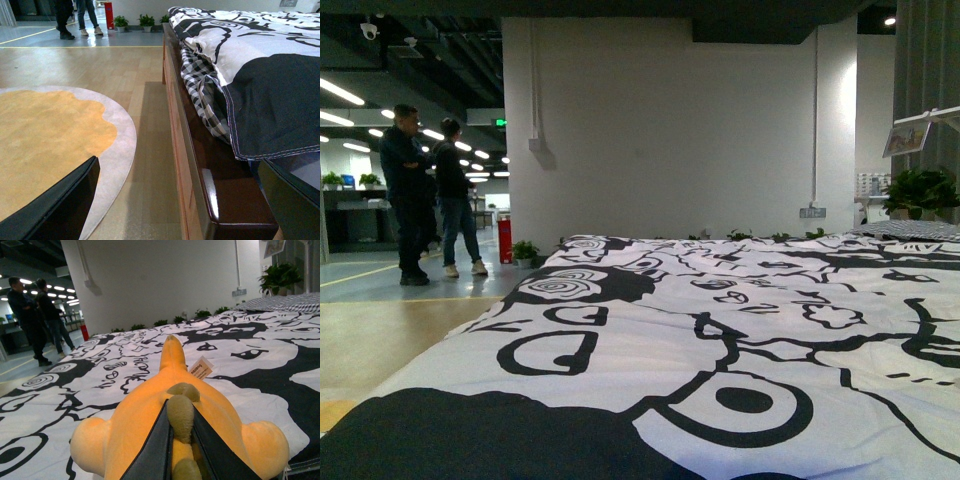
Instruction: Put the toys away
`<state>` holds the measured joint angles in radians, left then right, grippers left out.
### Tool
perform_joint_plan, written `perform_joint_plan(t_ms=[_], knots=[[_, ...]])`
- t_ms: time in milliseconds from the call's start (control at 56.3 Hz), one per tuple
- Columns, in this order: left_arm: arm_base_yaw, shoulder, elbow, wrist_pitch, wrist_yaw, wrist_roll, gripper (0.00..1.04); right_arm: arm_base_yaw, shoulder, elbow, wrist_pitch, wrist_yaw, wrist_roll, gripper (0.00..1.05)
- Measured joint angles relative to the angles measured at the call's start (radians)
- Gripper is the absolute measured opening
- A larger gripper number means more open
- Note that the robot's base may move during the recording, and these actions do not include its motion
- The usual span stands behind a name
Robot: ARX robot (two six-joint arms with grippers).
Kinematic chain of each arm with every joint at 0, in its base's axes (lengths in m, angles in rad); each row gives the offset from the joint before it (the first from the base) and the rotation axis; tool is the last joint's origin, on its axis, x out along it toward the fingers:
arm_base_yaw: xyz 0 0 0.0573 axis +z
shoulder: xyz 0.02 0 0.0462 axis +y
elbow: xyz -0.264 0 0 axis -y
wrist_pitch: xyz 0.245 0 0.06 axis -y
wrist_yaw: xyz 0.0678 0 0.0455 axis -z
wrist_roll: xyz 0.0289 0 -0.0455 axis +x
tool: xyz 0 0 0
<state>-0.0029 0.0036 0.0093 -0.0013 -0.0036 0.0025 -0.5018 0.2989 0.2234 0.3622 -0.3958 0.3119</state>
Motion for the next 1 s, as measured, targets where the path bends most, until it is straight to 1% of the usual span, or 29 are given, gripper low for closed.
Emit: perform_joint_plan(t_ms=[18,53,71,124,178,302,391,444,551,586,604,658,746,995], knots=[[0.000,0.000,0.000,0.000,0.000,0.000,0.99,-0.002,0.000,0.008,-0.027,-0.017,-0.016,0.07],[0.000,0.000,0.000,0.000,0.000,0.000,0.98,0.000,-0.001,0.046,-0.151,-0.052,-0.080,0.07],[0.000,0.000,0.000,0.000,0.000,0.000,0.98,0.009,-0.005,0.062,-0.212,-0.051,-0.111,0.07],[0.000,0.000,0.000,0.000,0.000,0.000,0.98,0.045,-0.029,0.071,-0.326,-0.033,-0.180,0.07],[0.000,0.000,0.000,0.000,0.000,0.000,0.98,0.087,-0.055,0.058,-0.374,0.002,-0.222,0.07],[0.000,0.000,0.000,0.000,0.000,0.000,0.98,0.196,-0.113,0.007,-0.382,0.109,-0.280,0.07],[0.000,0.000,0.000,0.000,0.000,0.000,0.98,0.246,-0.138,-0.019,-0.381,0.151,-0.290,0.07],[0.000,0.000,0.000,0.000,0.000,0.000,0.98,0.288,-0.159,-0.045,-0.378,0.192,-0.298,0.07],[0.000,0.000,0.000,0.000,0.000,0.000,0.98,0.335,-0.184,-0.072,-0.375,0.235,-0.303,0.07],[0.000,0.000,0.000,0.000,0.000,0.000,0.99,0.364,-0.193,-0.078,-0.376,0.272,-0.304,0.07],[0.000,0.000,0.000,0.000,0.000,0.000,0.98,0.402,-0.199,-0.084,-0.376,0.329,-0.305,0.07],[0.000,0.000,0.000,0.000,0.000,0.000,0.98,0.463,-0.209,-0.093,-0.376,0.377,-0.305,0.07],[0.000,0.000,0.000,0.000,0.000,0.000,0.99,0.494,-0.220,-0.111,-0.375,0.378,-0.306,0.07],[0.000,0.000,0.000,0.000,0.000,0.000,0.99,0.498,-0.244,-0.142,-0.368,0.383,-0.306,0.07]])
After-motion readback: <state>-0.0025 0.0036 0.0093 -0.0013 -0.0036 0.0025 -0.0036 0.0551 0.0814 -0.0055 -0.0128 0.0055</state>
